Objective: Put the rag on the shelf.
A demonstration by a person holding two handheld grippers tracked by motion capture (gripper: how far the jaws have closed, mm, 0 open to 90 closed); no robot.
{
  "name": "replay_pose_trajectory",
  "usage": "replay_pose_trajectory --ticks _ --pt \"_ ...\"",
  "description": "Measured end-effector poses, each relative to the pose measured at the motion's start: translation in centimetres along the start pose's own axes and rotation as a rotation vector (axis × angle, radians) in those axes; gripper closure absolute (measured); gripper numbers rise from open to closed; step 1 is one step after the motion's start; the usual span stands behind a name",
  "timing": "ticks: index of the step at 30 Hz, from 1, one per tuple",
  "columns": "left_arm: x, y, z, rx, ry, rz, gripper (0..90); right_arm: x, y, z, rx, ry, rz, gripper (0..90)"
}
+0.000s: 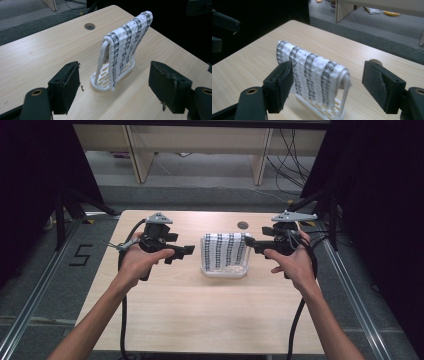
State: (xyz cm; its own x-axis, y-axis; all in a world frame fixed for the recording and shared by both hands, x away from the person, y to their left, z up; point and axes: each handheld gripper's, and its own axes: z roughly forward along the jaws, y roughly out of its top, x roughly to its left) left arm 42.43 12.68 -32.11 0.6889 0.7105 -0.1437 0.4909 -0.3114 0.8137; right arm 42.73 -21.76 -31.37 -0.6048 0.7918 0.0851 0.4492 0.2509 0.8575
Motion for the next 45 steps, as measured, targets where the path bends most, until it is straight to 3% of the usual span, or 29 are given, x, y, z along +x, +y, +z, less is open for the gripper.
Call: replay_pose_trajectory --ticks 3,5,6,10,21,24,28,29,30,32,33,40,45 --pt "-0.1 -0.5 -0.2 -0.005 -0.004 0.004 24.4 0.2 -0.3 -0.2 -0.003 0.000 0.013 26.2" --pt "-0.2 -0.6 -0.2 -0.005 -0.006 0.003 24.5 0.1 -0.3 -0.2 -0.001 0.003 -0.010 26.2" --pt "-0.3 -0.8 -0.2 -0.018 -0.008 -0.006 24.5 0.3 -0.5 -0.2 -0.003 0.010 0.014 26.2" --pt "-0.3 -1.4 -0.5 -0.009 -0.008 0.010 24.4 0.4 -0.9 -0.5 0.006 0.010 0.005 26.2" --pt "-0.4 -2.6 -0.8 -0.011 -0.024 0.009 24.1 0.4 -2.3 -0.9 0.000 0.015 -0.003 26.1" --pt "-0.4 -3.0 -0.9 -0.010 -0.025 0.007 23.9 0.6 -2.6 -1.0 -0.001 0.015 0.020 26.0" --pt "-0.3 -3.8 -0.9 -0.024 -0.030 -0.017 23.8 0.5 -3.0 -1.3 -0.004 0.018 -0.014 24.5" --pt "-0.2 -3.9 -1.0 -0.013 -0.038 -0.003 23.7 0.7 -3.2 -1.3 -0.006 0.021 0.009 24.4" --pt "-0.3 -4.1 -0.9 -0.033 -0.031 -0.020 23.7 0.5 -3.3 -1.3 -0.005 0.026 -0.010 24.4" --pt "-0.2 -4.2 -1.0 -0.025 -0.036 -0.015 23.8 0.8 -3.4 -1.5 0.008 0.025 0.018 24.3" --pt "-0.2 -4.4 -1.1 -0.024 -0.037 -0.020 23.8 0.7 -3.6 -1.3 -0.004 0.035 -0.006 24.2" --pt "-0.2 -5.1 -1.3 -0.025 -0.038 -0.016 23.8 1.0 -4.4 -1.3 0.003 0.040 -0.013 24.1" --pt "-0.4 -6.0 -1.6 -0.036 -0.038 -0.013 23.8 1.2 -5.2 -1.2 0.006 0.049 0.009 23.9"
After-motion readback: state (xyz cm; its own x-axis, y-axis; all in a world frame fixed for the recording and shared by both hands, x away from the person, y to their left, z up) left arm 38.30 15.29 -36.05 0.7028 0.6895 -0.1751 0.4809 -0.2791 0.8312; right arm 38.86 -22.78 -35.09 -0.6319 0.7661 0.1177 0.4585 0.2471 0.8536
